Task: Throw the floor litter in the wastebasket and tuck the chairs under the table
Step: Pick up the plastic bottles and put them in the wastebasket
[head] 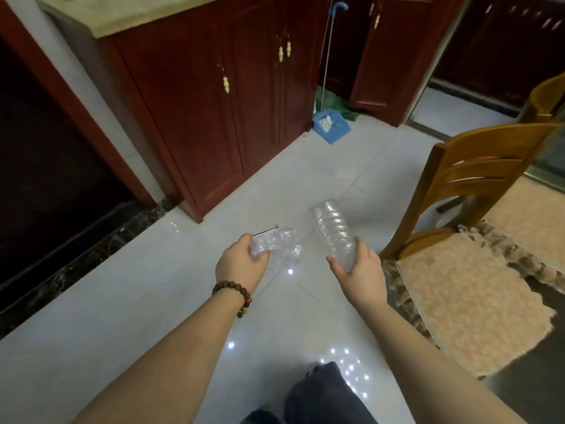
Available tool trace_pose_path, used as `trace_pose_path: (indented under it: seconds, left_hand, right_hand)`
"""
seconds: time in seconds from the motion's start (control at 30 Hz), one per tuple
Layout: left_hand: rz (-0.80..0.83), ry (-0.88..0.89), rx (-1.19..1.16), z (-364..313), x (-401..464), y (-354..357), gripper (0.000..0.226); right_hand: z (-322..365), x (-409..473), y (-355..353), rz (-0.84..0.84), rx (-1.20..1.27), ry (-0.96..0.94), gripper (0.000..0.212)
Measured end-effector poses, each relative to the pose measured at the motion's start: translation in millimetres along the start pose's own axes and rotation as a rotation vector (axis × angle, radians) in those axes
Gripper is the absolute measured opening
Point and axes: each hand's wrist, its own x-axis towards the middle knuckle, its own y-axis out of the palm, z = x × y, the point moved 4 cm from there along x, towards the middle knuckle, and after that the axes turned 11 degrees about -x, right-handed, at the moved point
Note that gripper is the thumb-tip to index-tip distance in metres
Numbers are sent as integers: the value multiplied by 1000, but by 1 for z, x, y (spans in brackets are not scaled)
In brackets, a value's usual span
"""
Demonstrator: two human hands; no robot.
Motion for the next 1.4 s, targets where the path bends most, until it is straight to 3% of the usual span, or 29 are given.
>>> trace_pose_path:
  seconds: [0.37,0.73,0.93,1.2,1.4]
  left_hand:
    - [81,109,47,-70,242,98,15]
    - [217,232,58,-220,457,217,15]
    - [329,288,39,-279,542,307,30]
    - [414,396,56,-375,701,444,33]
    - [516,514,96,-477,811,538,25]
  right_hand:
    - [3,239,20,-22,31,104,70]
    - [-12,481,-47,-121,76,245,65]
    - [-50,576,-60,-183,94,360,67]
    - [-115,759,-75,-235,66,524,70]
    - [-159,901,-125,-297,86,647,67]
